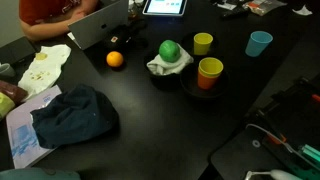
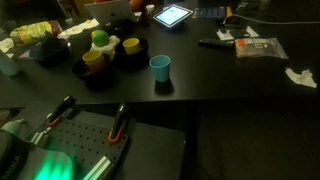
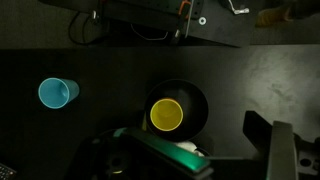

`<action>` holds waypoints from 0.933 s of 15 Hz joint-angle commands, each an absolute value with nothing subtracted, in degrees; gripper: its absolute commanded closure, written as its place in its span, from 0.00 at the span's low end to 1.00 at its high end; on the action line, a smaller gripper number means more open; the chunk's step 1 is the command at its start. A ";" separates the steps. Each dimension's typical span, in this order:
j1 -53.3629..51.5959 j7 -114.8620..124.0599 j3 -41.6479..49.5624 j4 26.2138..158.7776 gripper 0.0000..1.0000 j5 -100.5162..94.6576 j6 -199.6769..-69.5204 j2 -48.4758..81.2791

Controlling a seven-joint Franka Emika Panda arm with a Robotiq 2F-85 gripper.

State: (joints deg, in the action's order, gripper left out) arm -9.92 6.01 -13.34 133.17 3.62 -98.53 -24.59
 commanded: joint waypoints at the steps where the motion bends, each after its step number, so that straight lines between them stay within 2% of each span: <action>1: -10.35 6.16 -12.96 132.92 0.00 3.47 -98.48 -24.50; 10: -10.35 6.16 -12.98 132.42 0.00 3.47 -98.47 -24.65; 14: -11.61 5.50 -12.89 138.21 0.00 7.60 -103.40 -21.85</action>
State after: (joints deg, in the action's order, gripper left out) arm -10.14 6.00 -13.36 134.60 3.78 -99.26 -23.95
